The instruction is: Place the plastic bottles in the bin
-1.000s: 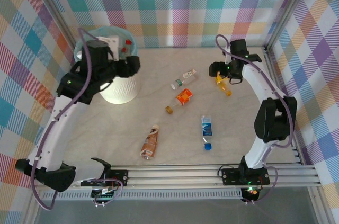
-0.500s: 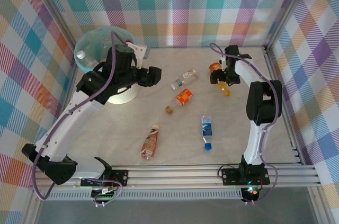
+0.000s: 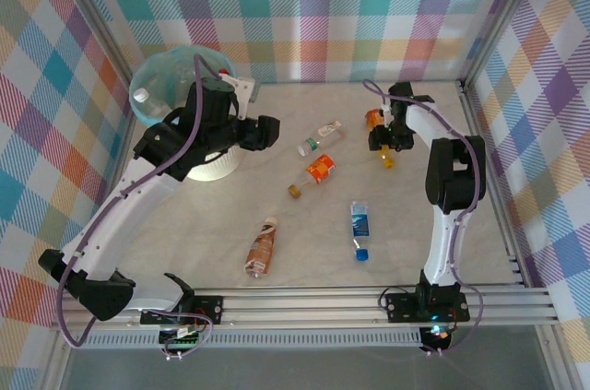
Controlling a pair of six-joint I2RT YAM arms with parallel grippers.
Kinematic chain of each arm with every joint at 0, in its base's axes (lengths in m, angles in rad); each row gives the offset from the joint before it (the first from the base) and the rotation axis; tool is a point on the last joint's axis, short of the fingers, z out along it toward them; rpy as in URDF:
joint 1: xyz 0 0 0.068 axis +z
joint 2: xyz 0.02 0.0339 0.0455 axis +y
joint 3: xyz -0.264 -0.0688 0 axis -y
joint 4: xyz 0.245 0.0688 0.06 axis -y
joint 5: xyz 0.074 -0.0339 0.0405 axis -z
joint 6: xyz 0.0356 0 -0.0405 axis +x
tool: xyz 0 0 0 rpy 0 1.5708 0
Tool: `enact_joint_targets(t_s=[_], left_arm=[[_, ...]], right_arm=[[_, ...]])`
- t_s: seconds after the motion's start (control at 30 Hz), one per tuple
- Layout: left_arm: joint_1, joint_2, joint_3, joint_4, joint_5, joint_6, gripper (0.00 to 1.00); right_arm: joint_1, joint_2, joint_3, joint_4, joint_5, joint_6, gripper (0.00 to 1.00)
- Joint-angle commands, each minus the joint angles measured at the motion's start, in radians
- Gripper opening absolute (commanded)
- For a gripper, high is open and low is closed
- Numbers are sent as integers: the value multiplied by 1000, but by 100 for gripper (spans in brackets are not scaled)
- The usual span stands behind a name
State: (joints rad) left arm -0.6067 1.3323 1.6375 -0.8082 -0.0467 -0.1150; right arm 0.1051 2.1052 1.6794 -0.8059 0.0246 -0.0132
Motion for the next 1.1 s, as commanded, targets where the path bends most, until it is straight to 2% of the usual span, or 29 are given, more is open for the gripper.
enact_joint_targets(t_s=[0.0,0.23,0.3,0.4,0.5,0.6,0.77,1.07], left_arm=[[-7,-18,40,-1,-16,-1,76],[-6,-33,58,35,8,-60,79],[-6,-27,65,43,17,-84,82],[-7,-15,71,69,43,-119,86],[-7,5,82,94,86,-156,87],[-7,26,89,124,160,-198,87],[-7,64,103,164,302,-237,88],[-7,112,130,133,384,-261,85]], right_arm=[[-5,-90,2,-29,-54,27,63],[16,-376,-155,35,-193,123,62],[35,-475,-224,79,-260,160,62],[75,-631,-353,202,-425,251,61],[152,-785,-478,343,-527,337,60],[262,-901,-548,432,-537,354,59],[365,-987,-632,589,-656,386,59],[457,-1001,-655,673,-731,353,60]])
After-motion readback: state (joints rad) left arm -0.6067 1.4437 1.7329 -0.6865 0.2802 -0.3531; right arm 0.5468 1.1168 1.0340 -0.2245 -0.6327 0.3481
